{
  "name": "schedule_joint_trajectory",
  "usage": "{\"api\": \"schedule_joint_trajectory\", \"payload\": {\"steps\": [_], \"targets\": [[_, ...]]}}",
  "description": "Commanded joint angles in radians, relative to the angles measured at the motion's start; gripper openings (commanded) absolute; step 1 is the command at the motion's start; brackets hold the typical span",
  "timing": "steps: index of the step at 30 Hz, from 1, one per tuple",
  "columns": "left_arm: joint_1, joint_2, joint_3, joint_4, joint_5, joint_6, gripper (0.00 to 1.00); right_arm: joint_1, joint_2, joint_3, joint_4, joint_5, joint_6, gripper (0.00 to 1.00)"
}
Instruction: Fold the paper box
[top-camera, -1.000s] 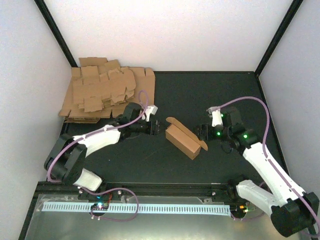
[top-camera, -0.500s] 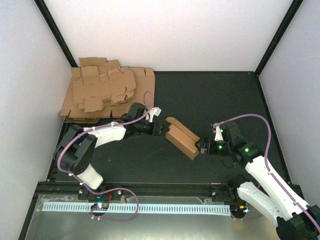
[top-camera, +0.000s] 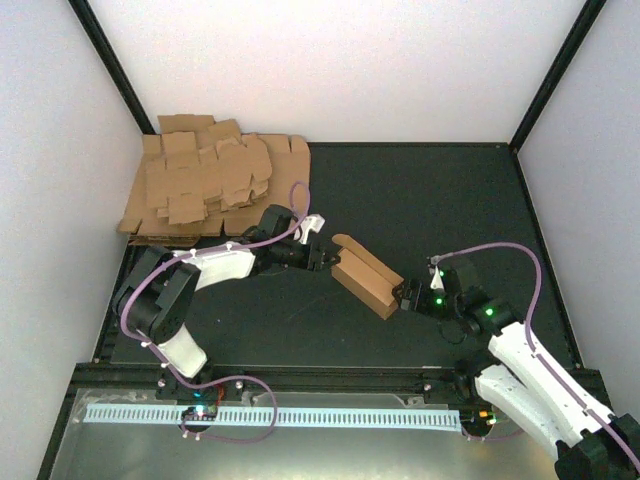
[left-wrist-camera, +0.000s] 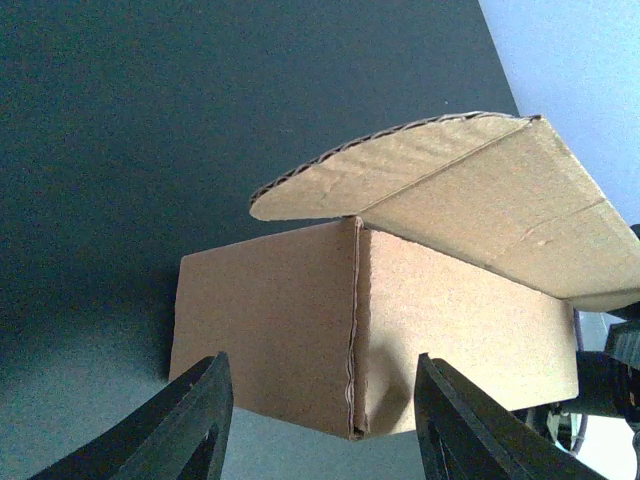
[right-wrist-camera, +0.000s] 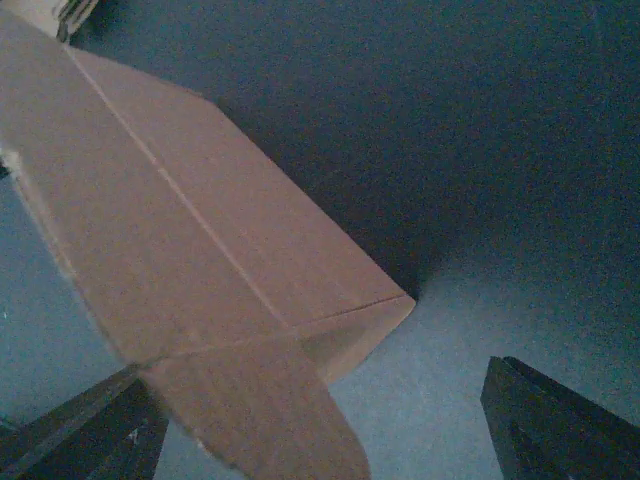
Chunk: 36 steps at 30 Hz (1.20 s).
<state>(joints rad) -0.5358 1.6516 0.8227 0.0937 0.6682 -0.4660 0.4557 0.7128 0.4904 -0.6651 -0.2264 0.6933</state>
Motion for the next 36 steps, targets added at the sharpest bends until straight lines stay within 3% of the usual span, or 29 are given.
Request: {"api": "schedule_joint_trajectory", "payload": {"steps": [1,5,10,14,20,29,36], "targets": [[0.007,0.014,0.033,0.027,0.026,0.018,0.52,0.008,-0.001,-0.035,0.093,0.049,0.052,0.88],[0.007,0.027,0.033,0.030,0.029,0.017,0.51,0.007,0.012,-0.056,0.090,0.070,0.045,0.86],[0.005,0.039,0.036,0.032,0.043,0.015,0.47,0.008,0.042,-0.077,0.105,0.042,0.033,0.73],[0.000,0.043,0.035,0.031,0.043,0.012,0.46,0.008,0.070,-0.079,0.128,0.023,0.025,0.71],[-0.013,0.016,-0.002,0.047,0.045,-0.019,0.44,0.008,0.102,-0.068,0.162,-0.009,-0.010,0.72],[-0.050,-0.121,-0.184,0.180,-0.004,-0.154,0.44,0.008,0.213,0.007,0.297,-0.138,-0.087,0.81],[-0.093,-0.204,-0.224,0.157,-0.073,-0.218,0.45,0.005,0.365,0.092,0.369,-0.161,-0.144,0.83]]}}
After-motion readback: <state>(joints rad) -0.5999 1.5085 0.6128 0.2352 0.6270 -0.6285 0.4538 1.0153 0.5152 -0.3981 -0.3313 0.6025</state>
